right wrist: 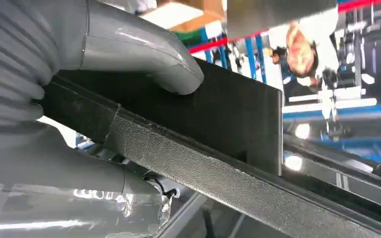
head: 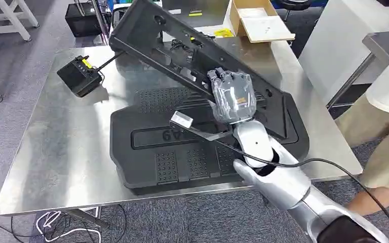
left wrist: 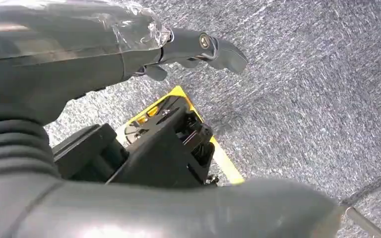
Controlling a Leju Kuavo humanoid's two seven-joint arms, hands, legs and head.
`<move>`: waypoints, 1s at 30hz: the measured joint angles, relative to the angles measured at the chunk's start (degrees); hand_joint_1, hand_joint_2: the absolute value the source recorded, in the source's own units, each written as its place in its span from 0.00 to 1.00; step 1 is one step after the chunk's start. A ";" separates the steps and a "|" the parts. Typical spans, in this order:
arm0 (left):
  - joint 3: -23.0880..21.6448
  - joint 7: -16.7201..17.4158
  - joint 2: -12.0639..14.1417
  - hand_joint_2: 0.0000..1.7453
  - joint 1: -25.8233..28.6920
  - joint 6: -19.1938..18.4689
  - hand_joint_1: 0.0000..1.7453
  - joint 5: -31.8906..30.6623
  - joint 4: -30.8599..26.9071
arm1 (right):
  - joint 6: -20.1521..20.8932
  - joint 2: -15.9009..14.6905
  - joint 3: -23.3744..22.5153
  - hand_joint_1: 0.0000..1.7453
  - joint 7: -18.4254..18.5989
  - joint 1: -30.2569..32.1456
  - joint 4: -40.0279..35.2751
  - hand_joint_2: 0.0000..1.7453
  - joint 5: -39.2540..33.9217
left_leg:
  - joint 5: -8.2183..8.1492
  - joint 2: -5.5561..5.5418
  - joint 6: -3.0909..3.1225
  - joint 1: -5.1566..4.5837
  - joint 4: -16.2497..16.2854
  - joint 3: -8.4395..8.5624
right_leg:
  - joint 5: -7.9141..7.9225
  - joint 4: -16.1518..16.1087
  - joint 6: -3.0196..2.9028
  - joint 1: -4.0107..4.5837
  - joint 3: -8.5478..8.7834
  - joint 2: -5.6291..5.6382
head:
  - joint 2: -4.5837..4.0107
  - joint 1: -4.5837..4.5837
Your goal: Take the parts from the cabinet and place them on the table.
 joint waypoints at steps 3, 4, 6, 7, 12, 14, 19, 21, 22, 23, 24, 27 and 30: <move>0.00 -0.02 0.00 0.00 0.20 0.22 0.00 0.39 0.00 | 0.04 0.68 1.01 1.00 0.00 -0.18 2.43 1.00 -0.59 | 0.00 -0.01 0.00 0.00 0.00 0.01 | 0.00 0.00 0.00 0.00 0.00 -0.01 | 0.00 0.00; 0.00 0.00 0.00 0.00 0.25 0.28 0.00 0.48 0.00 | 0.02 0.90 1.34 1.00 0.00 -0.29 3.31 1.00 -0.76 | 0.00 0.00 0.00 0.00 0.00 0.01 | 0.00 0.00 0.00 0.00 0.00 -0.01 | 0.00 -0.02; 0.00 0.00 0.00 0.00 0.28 0.31 0.00 0.50 0.00 | -0.04 1.23 1.77 1.00 -0.02 -0.38 4.73 1.00 -0.81 | 0.00 -0.01 0.00 0.01 0.00 0.00 | 0.00 0.00 0.00 0.00 0.00 -0.01 | 0.00 0.00; 0.00 -0.02 0.00 0.00 0.32 0.35 0.00 0.50 0.00 | -0.07 1.40 2.08 1.00 -0.02 -0.47 5.32 1.00 -0.85 | 0.00 -0.01 0.00 0.01 0.00 0.00 | 0.00 0.00 0.00 0.00 0.00 -0.01 | 0.00 0.00; 0.00 0.00 -0.02 0.00 0.37 0.46 0.00 0.90 -0.02 | 0.85 2.23 3.41 1.00 0.33 -0.77 9.16 1.00 -0.76 | 0.00 -0.01 0.00 0.02 0.00 0.00 | -0.01 0.00 -0.01 0.02 -0.01 -0.01 | 0.00 0.00; 0.00 0.00 -0.02 0.00 0.46 0.59 0.00 0.94 -0.02 | 0.87 2.54 3.98 1.00 0.66 -0.77 10.76 1.00 -0.59 | 0.00 -0.01 0.00 0.02 0.00 0.00 | -0.01 0.00 -0.01 0.02 -0.01 -0.01 | 0.00 0.00; 0.00 0.09 -0.02 0.00 0.50 0.59 0.00 1.05 -0.09 | 1.46 3.13 5.18 1.00 1.79 -0.77 13.99 1.00 1.25 | 0.00 0.00 0.00 0.02 0.00 0.01 | -0.01 0.00 -0.01 0.01 -0.02 -0.01 | 0.00 0.00; 0.00 0.17 -0.02 0.00 0.51 0.59 0.00 1.11 -0.22 | 1.79 3.35 5.71 1.00 3.36 -0.75 15.43 1.00 3.67 | 0.00 -0.01 0.00 0.03 0.00 0.00 | -0.01 0.00 -0.01 0.01 -0.02 -0.01 | 0.00 0.00; 0.00 0.17 -0.02 0.00 0.51 0.59 0.00 1.16 -0.31 | 1.84 3.46 5.88 1.00 3.89 -0.70 16.09 1.00 4.59 | 0.00 -0.01 0.00 0.03 0.00 0.00 | -0.01 0.00 -0.01 0.01 -0.02 -0.01 | 0.00 0.00; 0.00 0.20 -0.02 0.00 0.51 0.59 0.00 1.18 -0.33 | 1.81 3.57 6.06 1.00 4.20 -0.67 16.66 1.00 5.10 | 0.00 0.00 0.00 0.02 0.00 0.00 | -0.01 0.00 -0.01 0.01 -0.02 -0.01 | 0.00 0.00; 0.00 0.24 -0.02 0.00 0.51 0.59 0.00 1.25 -0.35 | 1.77 3.61 6.23 1.00 4.33 -0.62 17.20 1.00 5.35 | 0.00 0.00 0.00 0.02 0.00 0.00 | -0.01 0.00 -0.01 0.01 -0.02 -0.01 | 0.00 0.00; 0.00 0.24 -0.02 0.00 0.51 0.59 0.00 1.46 -0.37 | 1.75 3.85 6.67 1.00 4.44 -0.51 18.49 1.00 5.51 | 0.00 0.00 0.00 0.02 0.00 0.00 | -0.01 0.00 -0.01 0.01 -0.02 -0.01 | 0.00 0.00; 0.00 0.24 -0.02 0.00 0.53 0.59 0.00 1.51 -0.37 | 1.75 3.98 7.04 1.00 4.55 -0.49 19.28 1.00 5.57 | 0.00 0.00 0.00 0.02 0.00 0.01 | -0.01 0.00 -0.01 0.01 -0.03 -0.01 | 0.00 0.00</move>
